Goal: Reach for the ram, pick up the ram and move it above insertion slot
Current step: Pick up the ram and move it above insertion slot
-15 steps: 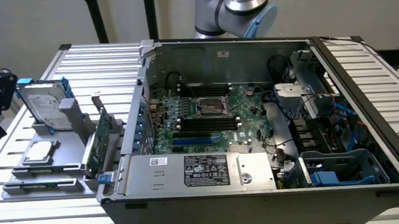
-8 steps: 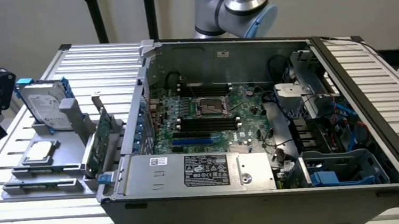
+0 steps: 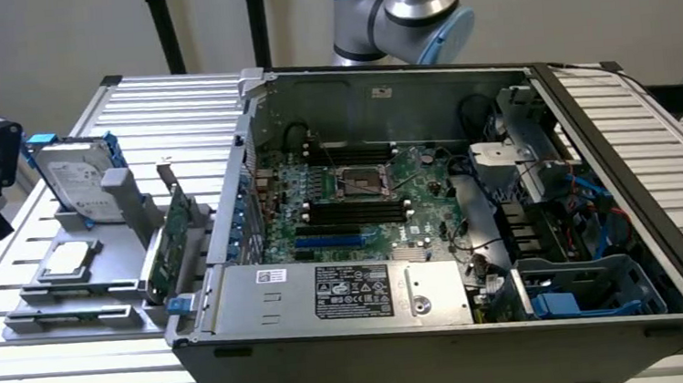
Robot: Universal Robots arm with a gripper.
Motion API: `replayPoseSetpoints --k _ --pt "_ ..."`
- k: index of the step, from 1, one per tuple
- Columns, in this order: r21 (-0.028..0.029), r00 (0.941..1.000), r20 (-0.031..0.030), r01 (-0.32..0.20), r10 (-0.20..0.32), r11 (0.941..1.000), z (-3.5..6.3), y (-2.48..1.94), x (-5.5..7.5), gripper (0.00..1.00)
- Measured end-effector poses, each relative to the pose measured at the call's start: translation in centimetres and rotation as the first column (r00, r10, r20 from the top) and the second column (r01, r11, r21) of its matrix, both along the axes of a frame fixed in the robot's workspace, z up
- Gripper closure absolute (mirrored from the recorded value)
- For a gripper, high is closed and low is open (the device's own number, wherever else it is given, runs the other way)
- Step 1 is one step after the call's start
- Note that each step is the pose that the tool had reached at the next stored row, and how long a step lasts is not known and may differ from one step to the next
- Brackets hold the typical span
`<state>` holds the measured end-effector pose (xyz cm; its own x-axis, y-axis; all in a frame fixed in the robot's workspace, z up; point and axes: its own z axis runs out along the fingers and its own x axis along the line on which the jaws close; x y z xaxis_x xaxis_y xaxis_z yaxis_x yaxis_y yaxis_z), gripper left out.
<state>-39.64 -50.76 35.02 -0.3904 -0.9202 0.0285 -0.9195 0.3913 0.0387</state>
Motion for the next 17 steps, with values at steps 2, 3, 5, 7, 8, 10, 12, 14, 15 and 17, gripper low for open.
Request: replayPoseSetpoints --k 2,3,5,7,8,10,12,14,15,17 --pt "0.0000 0.9994 0.0000 -0.036 0.036 0.9994 -0.04 0.00 0.00 0.90" --pt "-0.0001 0.9985 -0.0002 -0.054 0.054 0.9985 -0.07 0.00 0.00 0.90" --pt "-0.0001 0.9958 -0.0001 -0.091 0.091 0.9958 -0.16 0.00 0.00 0.90" --pt "0.0000 0.9921 -0.0002 -0.126 0.126 0.9921 -0.20 0.01 0.00 0.90" --pt "-0.0001 0.9902 -0.0002 -0.140 0.140 0.9902 -0.21 0.01 0.00 0.90" --pt "0.0002 0.9859 0.0000 -0.167 0.167 0.9859 -0.23 0.01 0.00 0.90" --pt "0.0005 0.9792 0.0002 -0.203 0.203 0.9792 -0.27 0.01 0.00 0.90" --pt "0.0008 0.9714 0.0012 -0.238 0.238 0.9714 -0.32 0.01 0.00 0.90" --pt "0.0007 0.9672 0.0021 -0.254 0.254 0.9672 -0.37 0.01 0.00 0.90" --pt "0.0003 0.9582 0.0037 -0.286 0.286 0.9582 -0.45 0.02 0.00 0.90"
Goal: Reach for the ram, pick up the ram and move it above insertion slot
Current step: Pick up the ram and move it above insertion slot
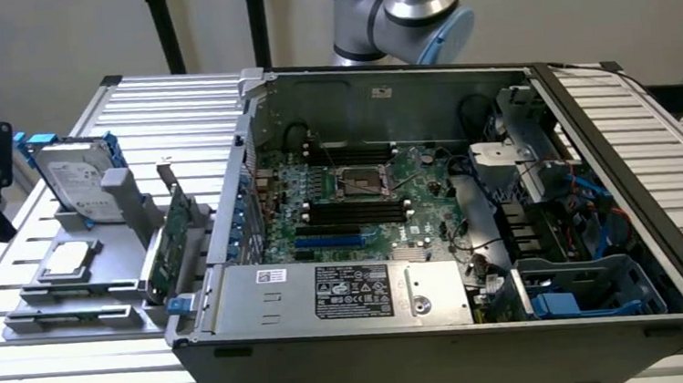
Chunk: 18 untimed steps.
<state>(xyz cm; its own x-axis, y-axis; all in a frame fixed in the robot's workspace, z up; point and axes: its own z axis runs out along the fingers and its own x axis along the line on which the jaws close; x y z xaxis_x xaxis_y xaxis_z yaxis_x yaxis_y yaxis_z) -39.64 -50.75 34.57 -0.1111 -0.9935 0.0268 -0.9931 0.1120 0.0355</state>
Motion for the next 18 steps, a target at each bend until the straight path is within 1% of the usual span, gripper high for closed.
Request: replayPoseSetpoints --k 1,2,5,7,8,14,17,18 --pt "-0.0001 0.9999 0.0022 -0.012 0.012 0.9999 -0.04 0.05 -0.01 0.90" --pt "-0.0001 0.9998 0.0058 -0.020 0.020 0.9998 -0.08 0.14 -0.01 0.90" --pt "-0.0004 0.9991 0.0182 -0.038 0.038 0.9993 -0.15 0.47 0.00 0.90" --pt "-0.0006 0.9986 0.0233 -0.047 0.047 0.9989 -0.21 0.60 0.00 0.90" --pt "-0.0007 0.9985 0.0242 -0.049 0.049 0.9988 -0.24 0.61 0.00 0.90" --pt "-0.0007 0.9983 0.0243 -0.052 0.052 0.9986 -0.53 0.61 0.00 0.89" --pt "0.0000 0.9984 0.0235 -0.052 0.052 0.9986 -0.79 0.62 0.00 0.70" --pt "0.0001 0.9984 0.0228 -0.052 0.052 0.9986 -0.89 0.62 0.00 0.70"
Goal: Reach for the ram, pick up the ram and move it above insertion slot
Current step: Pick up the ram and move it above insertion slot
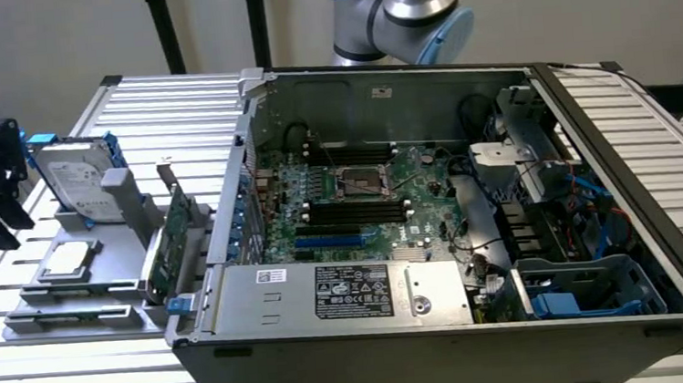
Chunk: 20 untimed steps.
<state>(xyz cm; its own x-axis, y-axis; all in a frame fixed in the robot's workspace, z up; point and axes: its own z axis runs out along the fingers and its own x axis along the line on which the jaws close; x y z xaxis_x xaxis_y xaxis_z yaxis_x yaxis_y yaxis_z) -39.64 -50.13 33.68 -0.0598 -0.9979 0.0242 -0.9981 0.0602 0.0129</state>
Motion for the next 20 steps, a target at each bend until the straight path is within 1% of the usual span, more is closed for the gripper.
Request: replayPoseSetpoints --k 1,3,4,20 --pt "0.0001 1.0000 -0.0005 0.000 0.000 1.0000 -0.14 0.00 0.0 0.64" --pt "0.0003 1.0000 -0.0008 0.000 0.000 1.0000 -0.48 0.00 0.0 0.64" --pt "0.0003 1.0000 -0.0009 0.000 0.000 1.0000 -0.66 0.00 0.0 0.58" --pt "0.0003 1.0000 -0.0009 0.000 0.000 1.0000 -3.56 -0.01 0.0 0.58"
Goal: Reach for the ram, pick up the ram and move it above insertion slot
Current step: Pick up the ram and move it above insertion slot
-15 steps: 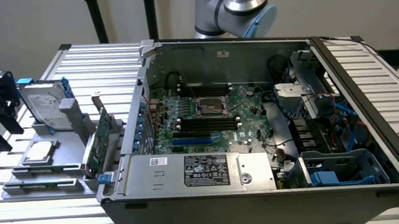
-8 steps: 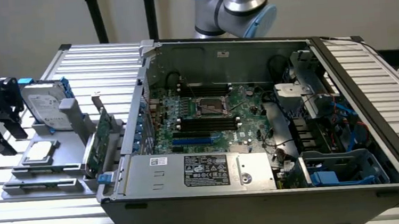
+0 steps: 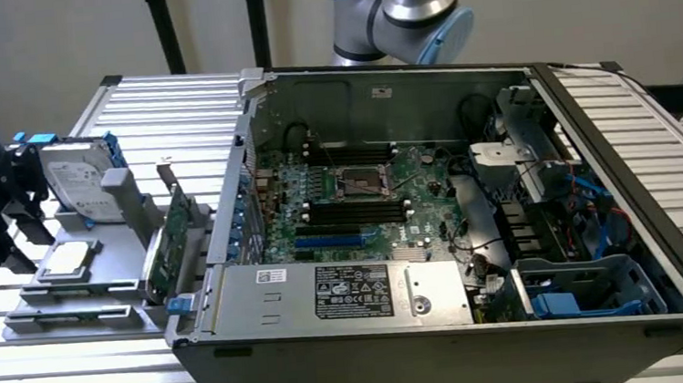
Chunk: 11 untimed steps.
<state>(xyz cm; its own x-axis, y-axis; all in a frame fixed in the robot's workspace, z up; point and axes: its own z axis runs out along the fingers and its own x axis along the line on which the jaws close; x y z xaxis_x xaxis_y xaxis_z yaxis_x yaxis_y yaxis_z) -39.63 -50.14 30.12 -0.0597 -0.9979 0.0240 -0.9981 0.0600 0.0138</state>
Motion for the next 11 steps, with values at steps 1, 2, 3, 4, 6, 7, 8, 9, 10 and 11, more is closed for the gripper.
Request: replayPoseSetpoints --k 1,2,3,4,6,7,8,9,10,11 --pt "0.0000 1.0000 0.0000 0.000 0.000 1.0000 -0.18 0.00 0.0 0.58" --pt "0.0000 1.0000 0.0000 0.000 0.000 1.0000 -0.38 0.00 0.0 0.58" --pt "0.0000 1.0000 0.0000 0.000 0.000 1.0000 -0.56 0.00 0.0 0.58" --pt "0.0000 1.0000 0.0000 0.000 0.000 1.0000 -0.73 0.01 0.0 0.58" --pt "0.0000 1.0000 0.0000 0.000 0.000 1.0000 -1.10 0.01 0.0 0.58" --pt "0.0000 1.0000 -0.0001 0.000 0.000 1.0000 -1.28 0.00 0.0 0.58" --pt "0.0000 1.0000 0.0000 0.000 0.000 1.0000 -1.46 0.00 0.0 0.58" --pt "0.0001 1.0000 0.0000 0.000 0.000 1.0000 -1.64 0.00 0.0 0.58" --pt "0.0000 1.0000 0.0000 0.000 0.000 1.0000 -1.82 0.00 0.0 0.58" --pt "0.0000 1.0000 0.0000 0.000 0.000 1.0000 -2.01 0.00 0.0 0.58"
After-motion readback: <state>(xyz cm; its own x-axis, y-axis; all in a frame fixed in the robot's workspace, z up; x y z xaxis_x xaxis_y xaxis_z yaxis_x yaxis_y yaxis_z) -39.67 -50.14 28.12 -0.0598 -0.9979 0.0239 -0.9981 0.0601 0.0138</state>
